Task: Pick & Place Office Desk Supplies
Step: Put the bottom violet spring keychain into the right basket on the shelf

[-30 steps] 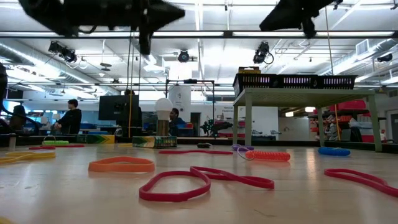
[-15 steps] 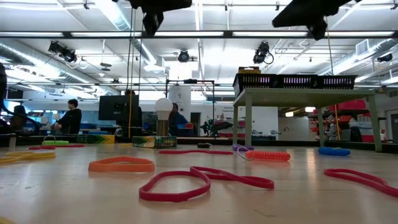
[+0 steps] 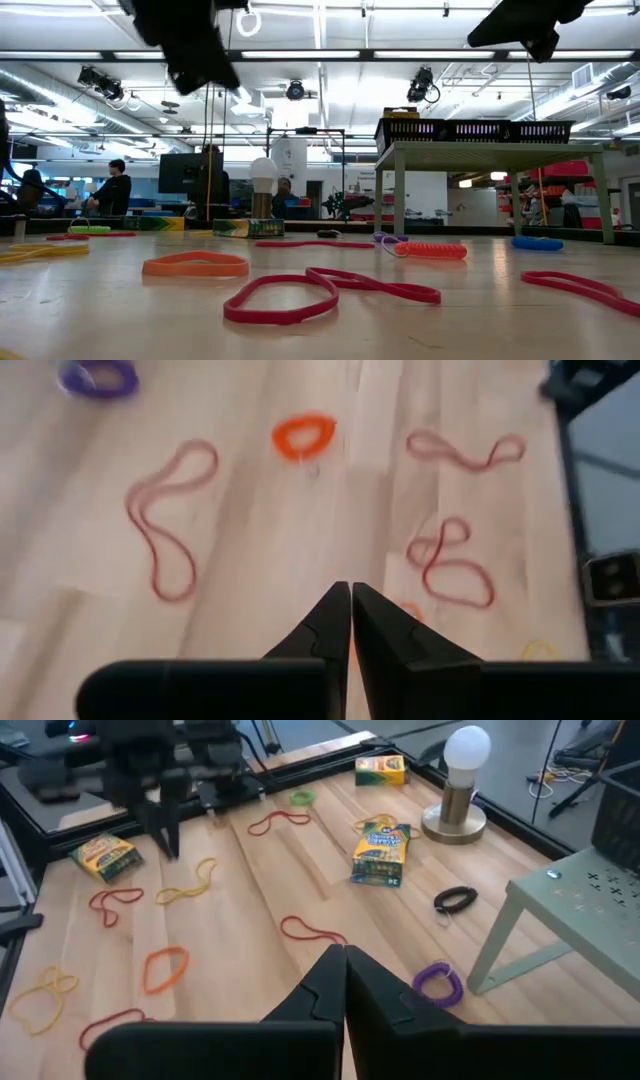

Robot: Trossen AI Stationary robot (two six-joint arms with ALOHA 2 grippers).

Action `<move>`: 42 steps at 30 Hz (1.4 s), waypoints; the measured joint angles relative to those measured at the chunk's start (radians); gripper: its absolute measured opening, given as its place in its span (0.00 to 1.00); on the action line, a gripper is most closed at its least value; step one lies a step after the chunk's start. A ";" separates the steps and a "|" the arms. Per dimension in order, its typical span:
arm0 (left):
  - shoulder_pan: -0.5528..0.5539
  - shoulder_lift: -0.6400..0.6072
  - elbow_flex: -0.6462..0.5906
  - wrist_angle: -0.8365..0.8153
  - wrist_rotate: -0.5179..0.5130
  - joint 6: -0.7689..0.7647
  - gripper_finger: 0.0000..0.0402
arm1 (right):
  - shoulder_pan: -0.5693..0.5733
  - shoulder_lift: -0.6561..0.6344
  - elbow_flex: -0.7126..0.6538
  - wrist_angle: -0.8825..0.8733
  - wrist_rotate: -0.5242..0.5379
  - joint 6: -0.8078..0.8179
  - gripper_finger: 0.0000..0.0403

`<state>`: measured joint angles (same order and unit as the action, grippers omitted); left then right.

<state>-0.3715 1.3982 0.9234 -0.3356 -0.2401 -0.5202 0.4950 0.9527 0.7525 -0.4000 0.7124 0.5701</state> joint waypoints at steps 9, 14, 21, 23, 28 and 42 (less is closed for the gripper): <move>0.050 0.041 0.000 -0.051 0.016 -0.120 0.01 | -0.001 0.000 0.000 0.035 -0.023 0.002 0.03; 0.163 -0.034 -0.001 -0.168 0.020 -0.138 0.01 | 0.000 0.000 0.000 0.062 -0.044 0.004 0.02; 0.334 -0.079 -0.001 -0.229 0.059 -0.071 0.02 | 0.000 0.001 0.000 0.060 -0.051 0.021 0.01; 0.356 -0.078 -0.001 -0.231 0.062 -0.035 0.02 | 0.000 0.002 0.000 0.058 -0.051 0.021 0.01; 0.401 -0.074 -0.037 -0.195 0.066 -0.012 0.02 | -0.001 0.009 0.000 0.056 -0.050 0.047 0.02; 0.250 -0.079 -0.414 0.697 0.075 -0.035 0.01 | -0.024 0.344 0.000 0.050 -0.112 0.471 0.14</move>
<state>-0.1218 1.3197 0.5097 0.3618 -0.1647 -0.5549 0.4713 1.2968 0.7525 -0.3500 0.6006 1.0408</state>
